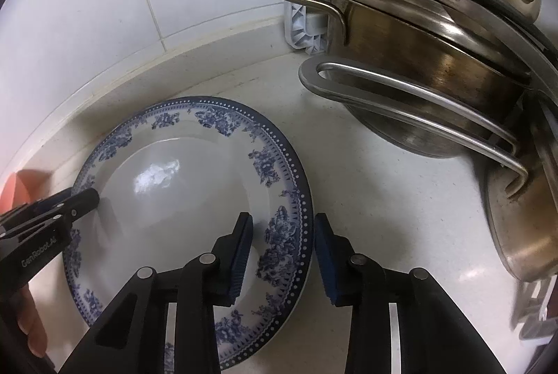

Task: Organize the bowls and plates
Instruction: 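Close the right tool on the smaller blue-rimmed plate rim, then carry the blue-rimmed plate to the plate stack and lower it on top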

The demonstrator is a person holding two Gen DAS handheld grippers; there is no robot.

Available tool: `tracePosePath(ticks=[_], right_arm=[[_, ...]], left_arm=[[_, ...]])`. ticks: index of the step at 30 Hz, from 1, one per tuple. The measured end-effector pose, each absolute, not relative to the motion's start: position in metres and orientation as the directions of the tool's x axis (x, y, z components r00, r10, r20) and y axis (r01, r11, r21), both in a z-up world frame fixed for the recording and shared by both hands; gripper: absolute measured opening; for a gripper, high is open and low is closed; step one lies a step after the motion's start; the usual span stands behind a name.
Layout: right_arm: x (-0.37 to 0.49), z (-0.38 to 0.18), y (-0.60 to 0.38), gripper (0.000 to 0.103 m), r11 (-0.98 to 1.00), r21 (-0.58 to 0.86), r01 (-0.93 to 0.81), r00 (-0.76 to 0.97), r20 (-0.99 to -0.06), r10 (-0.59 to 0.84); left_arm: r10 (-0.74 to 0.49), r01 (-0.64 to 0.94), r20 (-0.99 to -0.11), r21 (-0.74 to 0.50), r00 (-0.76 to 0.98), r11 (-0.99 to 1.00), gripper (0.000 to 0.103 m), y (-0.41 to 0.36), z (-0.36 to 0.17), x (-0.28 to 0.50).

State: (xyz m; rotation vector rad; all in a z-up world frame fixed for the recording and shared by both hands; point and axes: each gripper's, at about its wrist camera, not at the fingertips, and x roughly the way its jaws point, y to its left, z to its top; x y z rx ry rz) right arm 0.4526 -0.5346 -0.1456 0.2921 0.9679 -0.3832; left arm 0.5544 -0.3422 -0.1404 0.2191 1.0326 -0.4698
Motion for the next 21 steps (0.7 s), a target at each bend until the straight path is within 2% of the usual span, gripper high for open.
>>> tracePosePath(ticks=[11,21], right_arm=[[0.422,-0.112,-0.503,0.037,0.909,0.047,0.413,0.548,-0.811,-0.207],[0.375,-0.08,-0.448,0.037,0.934,0.033,0.355,0.571,-0.799,-0.189]], left_arm=[[-0.291,0.483,-0.826,-0.026,0.483,0.875,0.035,-0.303,-0.103,0.508],[-0.252,0.432,-0.832,-0.017,0.494,0.902,0.035,-0.248,-0.076,0.458]])
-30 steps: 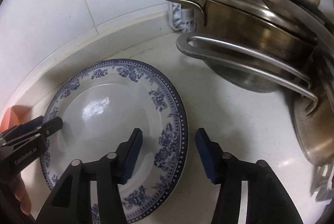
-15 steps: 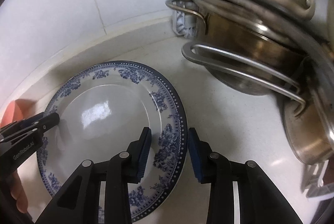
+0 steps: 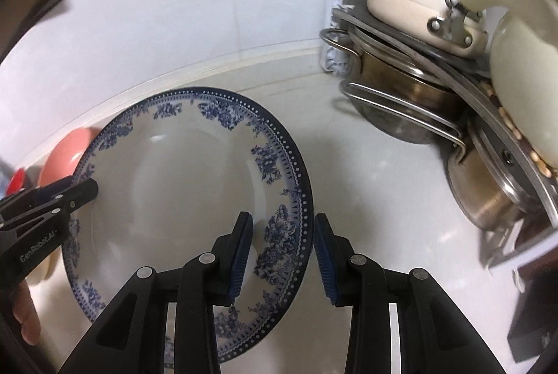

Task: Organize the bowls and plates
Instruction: 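Carry the blue-rimmed plate to the plate stack and lower it on top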

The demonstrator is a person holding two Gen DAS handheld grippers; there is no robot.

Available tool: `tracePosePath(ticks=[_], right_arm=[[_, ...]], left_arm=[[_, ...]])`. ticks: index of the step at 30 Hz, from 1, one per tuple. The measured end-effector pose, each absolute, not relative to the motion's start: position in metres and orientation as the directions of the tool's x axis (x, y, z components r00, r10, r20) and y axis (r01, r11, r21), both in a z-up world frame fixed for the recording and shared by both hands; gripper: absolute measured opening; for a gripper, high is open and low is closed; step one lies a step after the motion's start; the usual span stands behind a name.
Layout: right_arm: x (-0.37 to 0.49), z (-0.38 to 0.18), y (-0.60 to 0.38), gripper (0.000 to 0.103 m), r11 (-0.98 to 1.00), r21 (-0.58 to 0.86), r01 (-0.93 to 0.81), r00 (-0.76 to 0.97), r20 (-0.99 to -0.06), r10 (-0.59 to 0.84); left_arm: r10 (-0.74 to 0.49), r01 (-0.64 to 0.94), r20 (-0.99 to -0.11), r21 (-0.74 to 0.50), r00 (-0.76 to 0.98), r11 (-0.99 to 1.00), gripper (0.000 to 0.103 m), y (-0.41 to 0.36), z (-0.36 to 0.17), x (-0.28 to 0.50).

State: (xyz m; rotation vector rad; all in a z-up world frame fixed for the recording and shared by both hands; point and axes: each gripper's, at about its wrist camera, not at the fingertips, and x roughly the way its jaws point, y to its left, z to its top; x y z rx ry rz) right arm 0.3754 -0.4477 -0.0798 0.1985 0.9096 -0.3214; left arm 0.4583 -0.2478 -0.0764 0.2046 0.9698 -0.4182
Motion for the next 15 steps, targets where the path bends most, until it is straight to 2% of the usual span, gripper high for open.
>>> tracePosePath(ticks=[15], right_arm=[[0.31,-0.046,-0.349,0.037,0.974,0.026,0.225,0.62,-0.775,-0.122]], left_arm=[[-0.183,0.275,-0.808,-0.027,0.559,0.961,0.035,-0.125,-0.044,0.375]])
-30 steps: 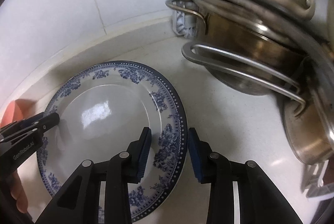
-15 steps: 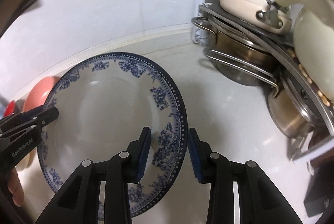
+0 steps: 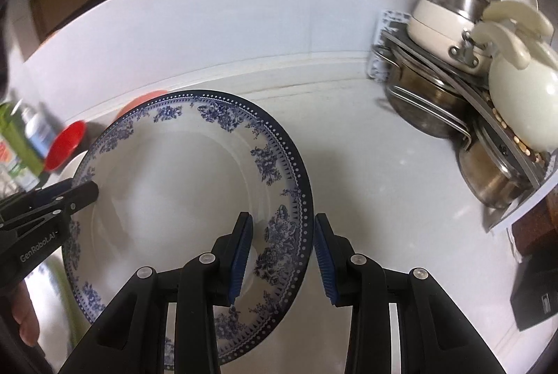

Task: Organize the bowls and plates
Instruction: 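Carry the blue-rimmed plate to the plate stack and lower it on top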

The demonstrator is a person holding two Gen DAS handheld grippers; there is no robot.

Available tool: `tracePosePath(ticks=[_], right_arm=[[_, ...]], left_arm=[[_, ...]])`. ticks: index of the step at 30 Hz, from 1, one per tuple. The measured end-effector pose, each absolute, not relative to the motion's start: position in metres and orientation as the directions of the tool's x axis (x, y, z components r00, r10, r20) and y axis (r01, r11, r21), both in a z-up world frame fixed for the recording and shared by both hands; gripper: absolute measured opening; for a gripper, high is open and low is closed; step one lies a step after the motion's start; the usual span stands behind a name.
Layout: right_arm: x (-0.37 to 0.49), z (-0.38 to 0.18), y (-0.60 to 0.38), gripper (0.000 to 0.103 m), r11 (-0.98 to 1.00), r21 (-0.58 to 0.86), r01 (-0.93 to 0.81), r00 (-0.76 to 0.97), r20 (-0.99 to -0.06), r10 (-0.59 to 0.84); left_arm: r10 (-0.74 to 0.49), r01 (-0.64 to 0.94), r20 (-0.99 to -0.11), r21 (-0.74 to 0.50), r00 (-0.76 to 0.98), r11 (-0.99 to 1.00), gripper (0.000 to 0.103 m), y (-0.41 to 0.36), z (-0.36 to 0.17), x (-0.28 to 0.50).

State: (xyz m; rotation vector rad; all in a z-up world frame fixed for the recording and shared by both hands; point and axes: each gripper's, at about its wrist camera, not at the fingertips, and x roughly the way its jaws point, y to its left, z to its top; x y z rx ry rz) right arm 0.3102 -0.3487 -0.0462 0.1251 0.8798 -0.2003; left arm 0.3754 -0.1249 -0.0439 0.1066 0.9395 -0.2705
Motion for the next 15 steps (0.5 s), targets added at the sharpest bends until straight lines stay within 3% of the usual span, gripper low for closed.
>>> tracePosePath(ticks=[15], right_arm=[[0.274,-0.033,-0.243,0.037,0.999,0.037,0.008,0.654,-0.756,0.023]], left_arm=[[-0.041,0.064,-0.796,-0.003,0.604,0.998,0.035,-0.006,-0.028,0.309]])
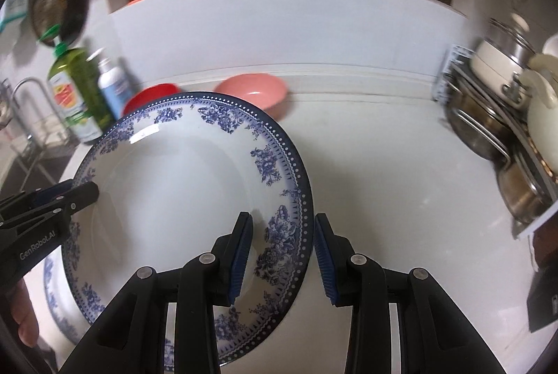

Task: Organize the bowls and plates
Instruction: 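Carry the blue-rimmed plate to the plate stack and lower it on top, then open the right tool and release the blue-rimmed plate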

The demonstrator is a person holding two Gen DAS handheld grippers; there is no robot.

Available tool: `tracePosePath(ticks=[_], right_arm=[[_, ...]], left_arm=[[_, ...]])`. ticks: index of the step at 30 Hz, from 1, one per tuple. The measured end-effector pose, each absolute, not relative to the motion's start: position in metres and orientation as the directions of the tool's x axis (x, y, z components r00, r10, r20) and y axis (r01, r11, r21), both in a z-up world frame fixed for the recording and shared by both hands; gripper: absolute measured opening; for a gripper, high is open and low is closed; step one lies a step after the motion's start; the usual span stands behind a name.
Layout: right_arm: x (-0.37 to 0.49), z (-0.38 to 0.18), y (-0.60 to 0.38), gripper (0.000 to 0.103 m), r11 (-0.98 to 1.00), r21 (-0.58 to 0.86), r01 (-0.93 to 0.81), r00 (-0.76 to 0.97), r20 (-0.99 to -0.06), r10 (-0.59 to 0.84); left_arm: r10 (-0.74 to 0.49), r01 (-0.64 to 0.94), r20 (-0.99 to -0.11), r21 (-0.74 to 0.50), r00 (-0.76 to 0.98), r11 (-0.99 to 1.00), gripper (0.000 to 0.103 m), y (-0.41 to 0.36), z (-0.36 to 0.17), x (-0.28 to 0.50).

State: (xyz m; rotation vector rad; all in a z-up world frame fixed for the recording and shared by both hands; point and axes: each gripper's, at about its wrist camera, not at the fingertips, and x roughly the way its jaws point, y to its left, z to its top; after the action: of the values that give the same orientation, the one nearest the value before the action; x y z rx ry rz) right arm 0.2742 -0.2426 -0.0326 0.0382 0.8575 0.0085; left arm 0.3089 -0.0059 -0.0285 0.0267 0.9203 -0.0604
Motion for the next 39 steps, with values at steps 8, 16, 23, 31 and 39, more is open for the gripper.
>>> tracePosePath(ticks=[8,16,23,31,39], right_arm=[[0.265,-0.031,-0.193,0.037,0.994,0.045,-0.099,0.643,-0.76,0.098],[0.261,-0.044,-0.146,0.037,0.983,0.046,-0.178,0.601,-0.786,0.145],[0.261,-0.061,-0.106,0.037,0.968,0.04,-0.248,0.552,-0.816,0.175],[0.266,-0.085,-0.076,0.037,0.957,0.045,-0.287,0.481,-0.857,0.185],[0.271,-0.102,-0.063,0.037,0.953,0.036,-0.3,0.435,-0.884,0.171]], left_arm=[[0.023,-0.029,-0.805,0.007,0.593,1.0,0.035,0.044,-0.033,0.286],[0.067,-0.097,-0.833,0.016,0.549,0.995,0.035,0.091,-0.052,0.267],[0.093,-0.147,-0.861,0.022,0.501,0.989,0.035,0.12,-0.071,0.256],[0.095,-0.183,-0.888,0.012,0.451,0.983,0.035,0.141,-0.096,0.258],[0.093,-0.192,-0.907,0.014,0.41,0.981,0.035,0.149,-0.115,0.262]])
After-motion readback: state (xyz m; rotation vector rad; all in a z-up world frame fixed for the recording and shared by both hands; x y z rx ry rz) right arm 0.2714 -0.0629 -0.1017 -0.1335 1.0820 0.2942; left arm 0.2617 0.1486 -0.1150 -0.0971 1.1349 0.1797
